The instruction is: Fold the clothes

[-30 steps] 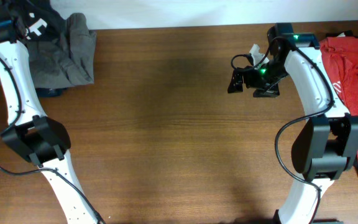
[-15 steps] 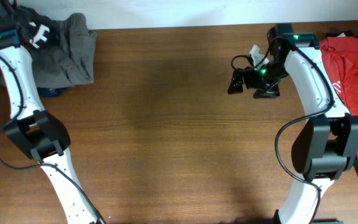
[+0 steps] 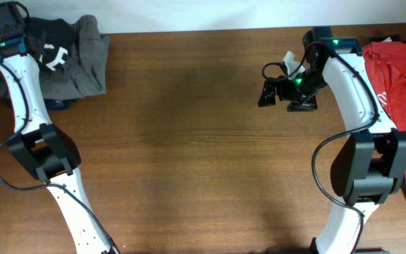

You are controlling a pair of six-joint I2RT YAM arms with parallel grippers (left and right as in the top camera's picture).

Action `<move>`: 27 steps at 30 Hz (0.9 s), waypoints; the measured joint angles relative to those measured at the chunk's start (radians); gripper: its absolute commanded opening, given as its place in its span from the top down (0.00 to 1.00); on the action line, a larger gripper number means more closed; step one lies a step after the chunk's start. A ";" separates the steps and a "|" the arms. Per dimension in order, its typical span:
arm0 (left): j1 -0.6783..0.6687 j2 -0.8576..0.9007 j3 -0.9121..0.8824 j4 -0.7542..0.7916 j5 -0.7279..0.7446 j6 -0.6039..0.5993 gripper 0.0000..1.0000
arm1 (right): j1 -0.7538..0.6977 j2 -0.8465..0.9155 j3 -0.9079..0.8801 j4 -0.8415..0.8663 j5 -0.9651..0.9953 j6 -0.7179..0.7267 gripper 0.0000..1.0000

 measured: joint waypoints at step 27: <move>0.110 -0.082 0.003 -0.218 0.064 0.035 0.26 | 0.000 0.000 0.000 0.006 0.000 0.000 0.01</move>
